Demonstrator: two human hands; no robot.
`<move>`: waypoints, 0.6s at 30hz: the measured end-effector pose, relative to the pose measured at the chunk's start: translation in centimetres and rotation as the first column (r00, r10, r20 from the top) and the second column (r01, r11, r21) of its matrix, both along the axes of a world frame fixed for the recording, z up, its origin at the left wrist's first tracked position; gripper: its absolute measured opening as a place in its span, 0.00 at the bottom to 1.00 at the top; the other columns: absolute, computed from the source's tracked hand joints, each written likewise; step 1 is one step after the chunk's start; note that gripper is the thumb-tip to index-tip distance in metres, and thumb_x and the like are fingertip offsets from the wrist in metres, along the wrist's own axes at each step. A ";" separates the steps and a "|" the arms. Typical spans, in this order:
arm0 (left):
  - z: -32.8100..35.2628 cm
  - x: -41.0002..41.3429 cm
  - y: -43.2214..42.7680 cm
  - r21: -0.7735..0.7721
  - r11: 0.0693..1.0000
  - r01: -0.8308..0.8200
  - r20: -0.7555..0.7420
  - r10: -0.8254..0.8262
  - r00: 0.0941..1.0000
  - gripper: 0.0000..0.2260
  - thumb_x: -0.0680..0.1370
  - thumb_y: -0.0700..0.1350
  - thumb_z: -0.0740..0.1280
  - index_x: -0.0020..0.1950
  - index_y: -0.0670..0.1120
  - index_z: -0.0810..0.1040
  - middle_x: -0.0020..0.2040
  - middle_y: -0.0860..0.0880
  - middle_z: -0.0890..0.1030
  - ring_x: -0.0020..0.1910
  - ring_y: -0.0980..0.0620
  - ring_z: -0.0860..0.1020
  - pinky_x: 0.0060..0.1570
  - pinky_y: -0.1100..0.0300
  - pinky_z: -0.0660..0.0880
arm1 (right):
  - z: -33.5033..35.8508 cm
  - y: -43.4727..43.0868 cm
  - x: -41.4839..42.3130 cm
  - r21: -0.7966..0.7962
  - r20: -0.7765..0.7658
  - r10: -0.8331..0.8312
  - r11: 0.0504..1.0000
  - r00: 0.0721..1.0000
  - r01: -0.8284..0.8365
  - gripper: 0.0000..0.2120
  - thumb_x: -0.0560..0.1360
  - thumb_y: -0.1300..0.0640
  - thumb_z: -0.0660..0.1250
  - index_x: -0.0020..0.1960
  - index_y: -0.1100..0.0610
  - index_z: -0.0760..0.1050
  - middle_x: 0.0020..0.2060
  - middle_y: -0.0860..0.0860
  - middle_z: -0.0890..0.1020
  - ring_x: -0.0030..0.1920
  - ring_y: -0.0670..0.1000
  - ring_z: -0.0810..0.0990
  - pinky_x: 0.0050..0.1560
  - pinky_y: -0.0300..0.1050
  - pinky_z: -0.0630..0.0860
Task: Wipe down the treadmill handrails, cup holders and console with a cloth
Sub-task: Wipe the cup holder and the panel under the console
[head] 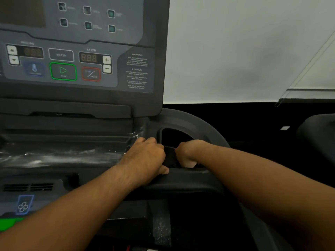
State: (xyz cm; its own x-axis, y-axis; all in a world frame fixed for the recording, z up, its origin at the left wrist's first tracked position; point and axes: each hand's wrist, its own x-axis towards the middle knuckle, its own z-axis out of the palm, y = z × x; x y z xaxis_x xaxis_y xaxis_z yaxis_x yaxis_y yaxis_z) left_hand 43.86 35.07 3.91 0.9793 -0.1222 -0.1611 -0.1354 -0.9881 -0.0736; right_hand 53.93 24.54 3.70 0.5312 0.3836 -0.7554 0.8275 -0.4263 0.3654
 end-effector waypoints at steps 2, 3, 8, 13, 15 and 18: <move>-0.1 -0.2 -0.1 -0.022 1.000 -0.003 0.002 0.003 1.000 0.21 0.79 0.62 0.60 0.58 0.49 0.80 0.65 0.54 0.76 0.64 0.51 0.69 0.66 0.50 0.64 | 0.8 0.6 -0.1 -0.052 -0.138 -0.127 0.991 0.982 0.121 0.09 0.81 0.54 0.58 0.44 0.55 0.71 0.37 0.50 0.70 0.33 0.47 0.67 0.32 0.40 0.66; -0.1 -0.3 0.0 -0.032 0.999 -0.002 0.007 0.002 1.000 0.21 0.79 0.62 0.60 0.58 0.49 0.80 0.65 0.54 0.76 0.64 0.51 0.69 0.66 0.50 0.64 | 1.0 0.8 -0.1 -0.049 -0.189 -0.171 0.985 0.967 0.165 0.09 0.82 0.53 0.56 0.48 0.56 0.72 0.37 0.49 0.69 0.33 0.46 0.67 0.31 0.39 0.65; -0.5 -0.5 0.2 -0.033 0.999 0.007 0.033 -0.006 0.999 0.21 0.79 0.62 0.59 0.60 0.49 0.79 0.66 0.54 0.75 0.65 0.51 0.68 0.66 0.50 0.64 | 0.2 0.6 0.3 0.076 -0.278 -0.341 0.924 0.898 0.374 0.15 0.83 0.56 0.52 0.41 0.59 0.70 0.35 0.53 0.71 0.31 0.49 0.69 0.31 0.40 0.68; -1.0 -0.4 0.5 -0.065 0.998 0.014 0.061 -0.010 0.998 0.21 0.79 0.63 0.59 0.61 0.50 0.80 0.65 0.55 0.76 0.65 0.52 0.69 0.66 0.51 0.63 | -0.2 -0.4 0.8 0.181 -0.276 -0.466 0.834 0.841 0.522 0.15 0.77 0.55 0.55 0.38 0.62 0.73 0.29 0.57 0.75 0.28 0.53 0.70 0.31 0.45 0.69; -1.1 -0.5 0.7 -0.078 0.997 0.006 0.069 -0.001 0.998 0.21 0.79 0.63 0.58 0.61 0.51 0.80 0.66 0.56 0.75 0.65 0.53 0.69 0.66 0.53 0.63 | 0.7 -1.2 0.9 0.264 -0.317 -0.436 0.813 0.843 0.519 0.11 0.75 0.58 0.56 0.41 0.60 0.75 0.30 0.56 0.76 0.27 0.51 0.71 0.29 0.42 0.70; -1.0 -0.3 0.9 -0.097 0.995 0.017 0.059 -0.011 0.998 0.21 0.79 0.63 0.59 0.62 0.52 0.80 0.67 0.57 0.74 0.66 0.53 0.69 0.65 0.54 0.63 | 2.6 -3.6 1.0 0.450 -0.310 -0.266 0.805 0.913 0.387 0.09 0.73 0.61 0.58 0.42 0.54 0.77 0.38 0.56 0.82 0.36 0.53 0.79 0.38 0.46 0.77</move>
State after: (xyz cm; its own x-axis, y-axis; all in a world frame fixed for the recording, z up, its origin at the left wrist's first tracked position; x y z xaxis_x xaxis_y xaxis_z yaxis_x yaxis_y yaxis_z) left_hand 43.55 36.02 2.88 0.9848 -0.1480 -0.0904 -0.1473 -0.9890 0.0146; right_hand 54.92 20.90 6.34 0.5353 0.5684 -0.6248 0.6381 -0.7568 -0.1418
